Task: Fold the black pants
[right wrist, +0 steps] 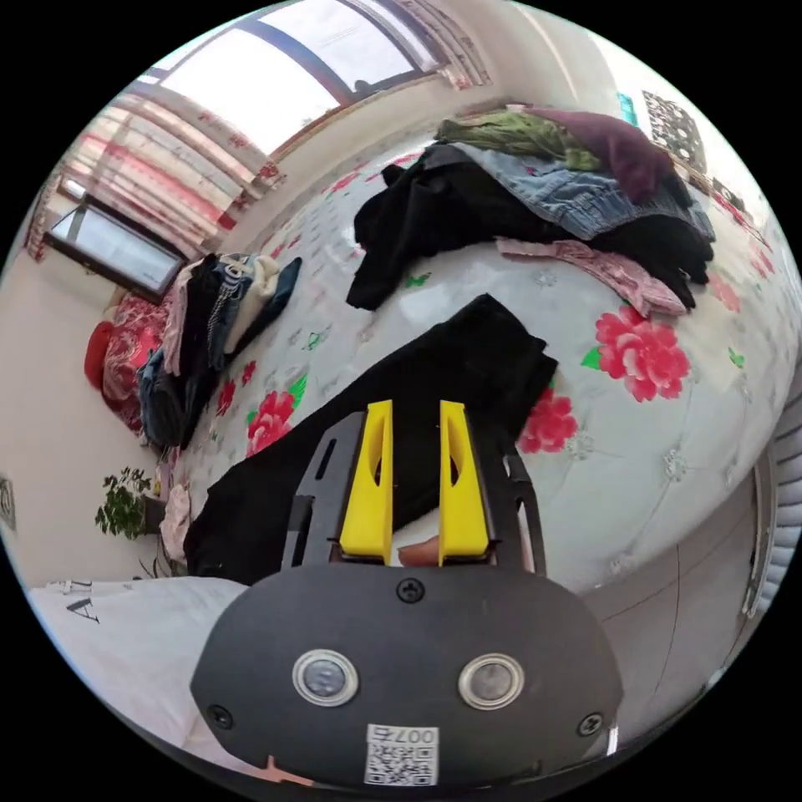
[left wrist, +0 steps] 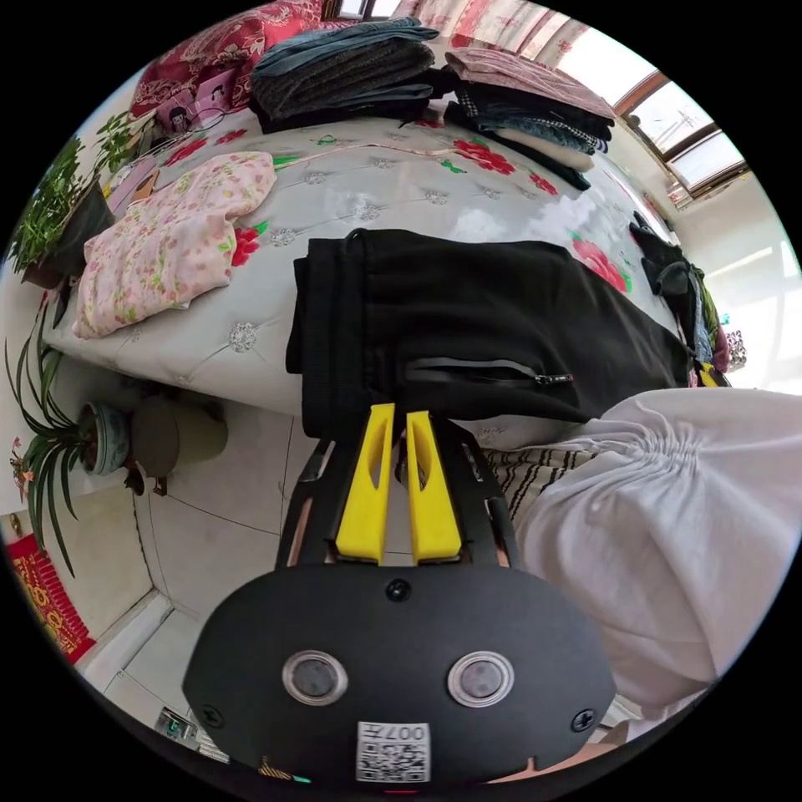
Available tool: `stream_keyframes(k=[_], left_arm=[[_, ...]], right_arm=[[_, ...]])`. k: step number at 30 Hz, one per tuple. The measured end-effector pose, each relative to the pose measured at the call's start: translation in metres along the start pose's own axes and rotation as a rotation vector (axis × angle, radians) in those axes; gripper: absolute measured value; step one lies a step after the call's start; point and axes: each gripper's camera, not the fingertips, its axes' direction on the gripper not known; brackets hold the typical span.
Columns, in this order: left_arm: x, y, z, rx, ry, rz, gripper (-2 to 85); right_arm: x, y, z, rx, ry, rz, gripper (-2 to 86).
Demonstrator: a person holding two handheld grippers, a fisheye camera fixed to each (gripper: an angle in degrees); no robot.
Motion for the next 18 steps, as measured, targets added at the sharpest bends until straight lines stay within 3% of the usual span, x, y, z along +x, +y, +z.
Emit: stream_keyframes(k=[4, 10, 16, 18], left_arm=[[-0.014, 0.017, -0.028, 0.042, 0.039, 0.028, 2.9], [-0.062, 0.038, -0.063, 0.167, 0.097, -0.082, 1.3], [-0.044, -0.009, -0.050, 0.246, 0.214, 0.021, 5.0], [-0.029, -0.032, -0.034, 0.224, 0.231, 0.088, 5.4]], right_arm=[[-0.201, 0.006, 0.123, -0.236, -0.242, -0.425, 7.4], [-0.437, 0.077, 0.312, -0.487, -0.235, -0.825, 8.7], [-0.518, 0.160, 0.449, -0.699, -0.163, -0.881, 6.8], [-0.525, 0.187, 0.459, -0.686, -0.114, -0.923, 4.3]])
